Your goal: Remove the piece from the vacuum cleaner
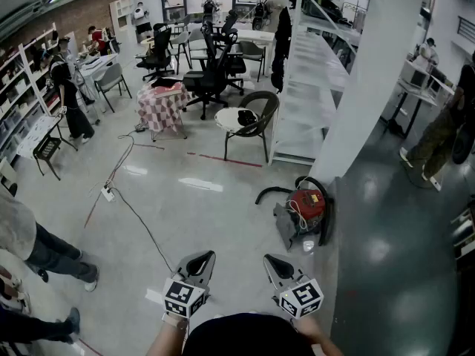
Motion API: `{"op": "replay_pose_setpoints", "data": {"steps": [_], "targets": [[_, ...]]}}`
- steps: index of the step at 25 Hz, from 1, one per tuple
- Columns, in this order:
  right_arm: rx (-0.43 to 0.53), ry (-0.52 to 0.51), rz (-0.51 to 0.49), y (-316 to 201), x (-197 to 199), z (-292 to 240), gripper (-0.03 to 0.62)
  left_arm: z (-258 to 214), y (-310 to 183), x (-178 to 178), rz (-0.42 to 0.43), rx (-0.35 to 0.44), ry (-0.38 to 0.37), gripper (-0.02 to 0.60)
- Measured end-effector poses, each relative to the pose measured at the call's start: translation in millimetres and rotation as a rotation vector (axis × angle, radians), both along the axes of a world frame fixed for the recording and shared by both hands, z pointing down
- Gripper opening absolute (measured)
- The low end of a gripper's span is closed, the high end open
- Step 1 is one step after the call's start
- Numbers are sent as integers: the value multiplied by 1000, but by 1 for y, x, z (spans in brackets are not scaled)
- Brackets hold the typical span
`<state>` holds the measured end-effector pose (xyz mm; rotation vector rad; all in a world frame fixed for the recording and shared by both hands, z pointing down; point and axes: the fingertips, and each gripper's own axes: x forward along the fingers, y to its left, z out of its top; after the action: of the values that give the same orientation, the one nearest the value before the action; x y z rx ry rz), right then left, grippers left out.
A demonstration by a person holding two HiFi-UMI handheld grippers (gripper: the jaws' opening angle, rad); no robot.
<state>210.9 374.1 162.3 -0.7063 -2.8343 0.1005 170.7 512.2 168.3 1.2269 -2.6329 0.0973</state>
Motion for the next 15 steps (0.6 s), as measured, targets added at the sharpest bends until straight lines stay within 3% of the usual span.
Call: {"op": "replay_pose_setpoints", "data": {"steps": [6,15], "targets": [[-20,-5,-17,-26,-3,-2,28,-2,-19,-8,-24,-16,-17,18],[-83,47,32,-67,12,17,28,12,-32,-1,-55,-46,38,18]]}}
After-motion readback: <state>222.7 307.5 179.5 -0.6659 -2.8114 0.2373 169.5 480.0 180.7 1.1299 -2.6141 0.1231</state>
